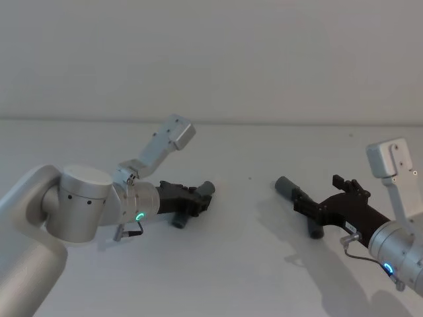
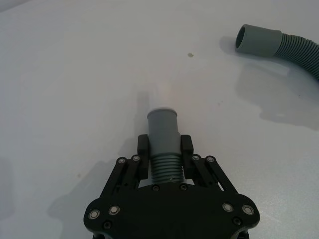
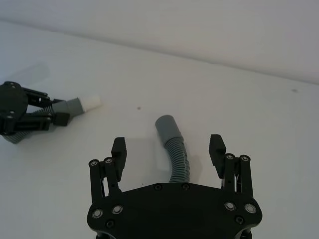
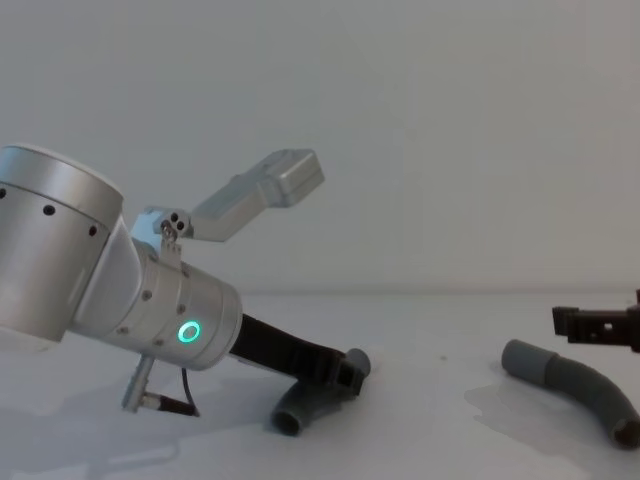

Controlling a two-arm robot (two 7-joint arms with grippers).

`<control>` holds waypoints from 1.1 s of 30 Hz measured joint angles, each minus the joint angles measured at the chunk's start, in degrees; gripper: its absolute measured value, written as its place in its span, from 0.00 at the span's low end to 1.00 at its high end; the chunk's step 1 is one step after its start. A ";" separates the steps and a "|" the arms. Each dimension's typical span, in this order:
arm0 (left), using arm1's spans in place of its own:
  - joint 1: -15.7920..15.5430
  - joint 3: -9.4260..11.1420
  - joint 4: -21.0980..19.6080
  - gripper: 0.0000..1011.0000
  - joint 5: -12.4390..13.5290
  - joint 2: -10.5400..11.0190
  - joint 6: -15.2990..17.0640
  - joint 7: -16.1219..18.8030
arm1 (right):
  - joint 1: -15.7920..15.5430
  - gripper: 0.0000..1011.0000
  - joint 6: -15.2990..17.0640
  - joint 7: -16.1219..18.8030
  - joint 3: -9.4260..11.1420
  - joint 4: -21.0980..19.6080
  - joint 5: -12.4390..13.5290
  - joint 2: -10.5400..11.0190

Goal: Use both hands to pick up one end of the pipe from the table, align the ends, and insert them.

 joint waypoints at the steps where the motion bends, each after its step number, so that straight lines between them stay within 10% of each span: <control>1: 0.00 0.00 0.00 0.35 0.00 0.00 0.00 0.00 | 0.22 0.99 0.49 0.12 -0.10 0.13 -0.06 0.06; 33: 0.00 0.00 0.00 0.35 0.00 0.00 0.00 0.00 | 5.52 0.99 9.63 1.70 -1.37 6.23 -1.84 -0.78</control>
